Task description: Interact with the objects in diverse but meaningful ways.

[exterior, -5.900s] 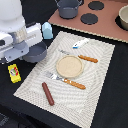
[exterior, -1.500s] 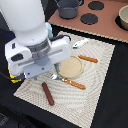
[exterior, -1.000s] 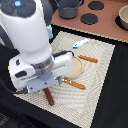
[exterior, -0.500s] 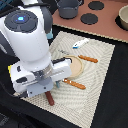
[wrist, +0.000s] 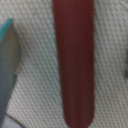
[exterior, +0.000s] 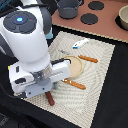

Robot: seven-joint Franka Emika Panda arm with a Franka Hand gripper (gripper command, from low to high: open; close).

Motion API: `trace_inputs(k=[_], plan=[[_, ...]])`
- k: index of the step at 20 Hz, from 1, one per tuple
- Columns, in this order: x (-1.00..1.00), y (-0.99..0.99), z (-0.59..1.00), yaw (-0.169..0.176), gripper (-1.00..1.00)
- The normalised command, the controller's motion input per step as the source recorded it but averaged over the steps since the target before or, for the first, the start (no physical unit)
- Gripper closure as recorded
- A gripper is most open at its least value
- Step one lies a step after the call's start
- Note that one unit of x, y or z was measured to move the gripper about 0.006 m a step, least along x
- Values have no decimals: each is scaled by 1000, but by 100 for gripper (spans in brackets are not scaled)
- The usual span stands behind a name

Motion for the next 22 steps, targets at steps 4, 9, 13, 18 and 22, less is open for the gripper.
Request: trace_inputs(k=[4, 9, 13, 18, 22], plan=[[0, -250, -20, 0, 100], [366, 5, 371, -3, 100], [595, 431, 989, -1, 100], [213, 783, 1000, 60, 100], [-349, 752, 968, 89, 100]])
